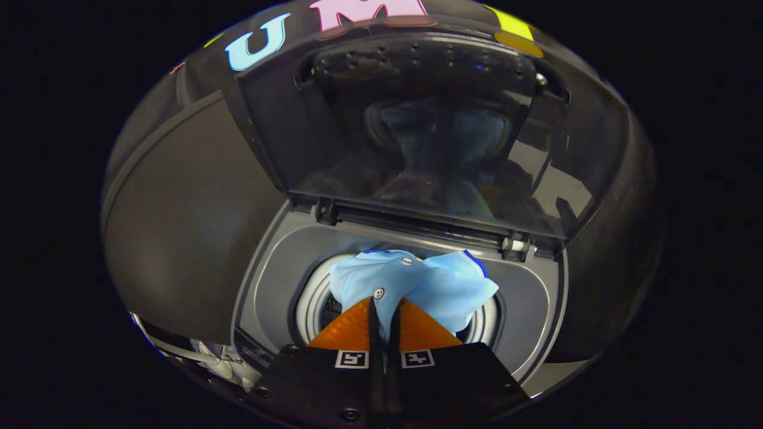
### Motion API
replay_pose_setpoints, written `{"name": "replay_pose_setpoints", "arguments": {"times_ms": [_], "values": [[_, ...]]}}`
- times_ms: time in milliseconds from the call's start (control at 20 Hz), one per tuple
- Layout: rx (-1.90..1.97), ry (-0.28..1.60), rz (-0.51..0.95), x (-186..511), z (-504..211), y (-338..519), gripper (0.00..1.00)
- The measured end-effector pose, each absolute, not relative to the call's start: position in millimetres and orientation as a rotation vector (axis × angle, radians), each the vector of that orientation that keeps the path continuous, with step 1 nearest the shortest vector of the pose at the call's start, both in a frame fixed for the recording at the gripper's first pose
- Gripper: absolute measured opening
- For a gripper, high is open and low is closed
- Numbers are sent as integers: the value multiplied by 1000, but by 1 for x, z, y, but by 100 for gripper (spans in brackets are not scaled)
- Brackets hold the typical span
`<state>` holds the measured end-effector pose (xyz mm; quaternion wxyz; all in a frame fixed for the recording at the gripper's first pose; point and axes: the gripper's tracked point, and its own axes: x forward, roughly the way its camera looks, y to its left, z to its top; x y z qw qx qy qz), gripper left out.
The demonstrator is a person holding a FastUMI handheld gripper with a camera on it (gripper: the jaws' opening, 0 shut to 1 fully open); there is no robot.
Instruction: Put the clothes into the washing machine and then close the washing machine lid.
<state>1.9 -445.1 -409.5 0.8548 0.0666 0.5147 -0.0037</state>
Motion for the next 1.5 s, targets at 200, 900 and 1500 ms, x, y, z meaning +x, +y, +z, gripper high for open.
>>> {"name": "replay_pose_setpoints", "arguments": {"times_ms": [200, 900, 1500], "values": [[100, 1130, -49, -7, -440, -451, 5], [165, 1190, -150, -34, -475, -449, 5], [261, 1180, -333, -30, -476, -454, 31]]}}
